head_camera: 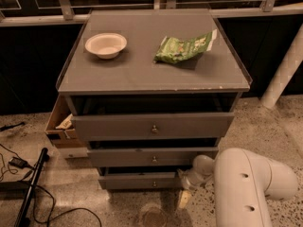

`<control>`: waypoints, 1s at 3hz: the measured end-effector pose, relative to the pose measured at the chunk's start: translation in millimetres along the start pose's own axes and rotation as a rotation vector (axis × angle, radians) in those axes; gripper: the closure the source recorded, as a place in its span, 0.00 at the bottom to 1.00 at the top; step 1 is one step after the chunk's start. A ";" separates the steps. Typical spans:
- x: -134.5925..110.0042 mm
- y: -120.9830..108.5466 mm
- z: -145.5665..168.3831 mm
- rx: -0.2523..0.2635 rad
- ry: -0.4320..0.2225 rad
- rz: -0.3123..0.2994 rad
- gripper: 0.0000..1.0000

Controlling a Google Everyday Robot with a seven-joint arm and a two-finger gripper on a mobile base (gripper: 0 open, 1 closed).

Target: Open bottom drawer

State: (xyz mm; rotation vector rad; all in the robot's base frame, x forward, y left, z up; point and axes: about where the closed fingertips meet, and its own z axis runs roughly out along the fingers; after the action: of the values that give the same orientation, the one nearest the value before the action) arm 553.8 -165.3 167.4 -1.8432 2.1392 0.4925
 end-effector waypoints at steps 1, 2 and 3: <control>6.1 22.2 -7.4 -0.060 0.008 0.021 0.00; 11.8 47.1 -14.9 -0.114 0.012 0.038 0.00; 21.5 78.6 -21.3 -0.171 0.019 0.063 0.00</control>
Offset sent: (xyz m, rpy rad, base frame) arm -0.0801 -0.0203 0.0245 0.0059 0.1876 0.0206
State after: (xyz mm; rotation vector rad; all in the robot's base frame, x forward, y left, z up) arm 473.2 -183.3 183.7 -1.8791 2.2360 0.6950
